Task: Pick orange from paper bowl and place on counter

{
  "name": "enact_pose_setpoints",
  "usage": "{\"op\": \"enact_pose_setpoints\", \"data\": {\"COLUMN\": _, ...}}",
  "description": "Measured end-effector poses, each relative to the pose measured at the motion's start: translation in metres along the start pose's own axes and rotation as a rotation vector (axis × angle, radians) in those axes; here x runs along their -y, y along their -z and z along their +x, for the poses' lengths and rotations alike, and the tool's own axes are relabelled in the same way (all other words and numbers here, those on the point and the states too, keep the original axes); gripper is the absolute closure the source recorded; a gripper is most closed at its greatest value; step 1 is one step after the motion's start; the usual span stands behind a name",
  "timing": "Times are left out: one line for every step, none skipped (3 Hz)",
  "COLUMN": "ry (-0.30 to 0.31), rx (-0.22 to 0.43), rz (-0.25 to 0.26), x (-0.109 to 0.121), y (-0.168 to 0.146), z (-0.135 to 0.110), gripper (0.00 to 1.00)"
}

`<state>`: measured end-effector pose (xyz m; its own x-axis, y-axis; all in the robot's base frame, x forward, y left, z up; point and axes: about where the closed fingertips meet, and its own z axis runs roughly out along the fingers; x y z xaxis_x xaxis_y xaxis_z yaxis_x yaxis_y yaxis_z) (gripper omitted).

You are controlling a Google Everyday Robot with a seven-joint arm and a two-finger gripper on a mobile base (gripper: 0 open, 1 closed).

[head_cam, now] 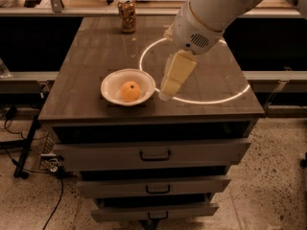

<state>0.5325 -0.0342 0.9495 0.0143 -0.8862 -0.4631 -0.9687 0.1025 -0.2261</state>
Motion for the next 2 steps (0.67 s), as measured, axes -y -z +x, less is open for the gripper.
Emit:
{"op": "enact_pose_setpoints", "data": {"ry": 0.002, "rx": 0.000, "rz": 0.003, "x": 0.0000, "y": 0.0001, "z": -0.0013, "gripper": 0.00}}
{"op": "enact_pose_setpoints", "data": {"ry": -0.034, "rx": 0.053, "rz": 0.026, "x": 0.0064, "y": -0.0071, "z": -0.0097, "gripper": 0.00}}
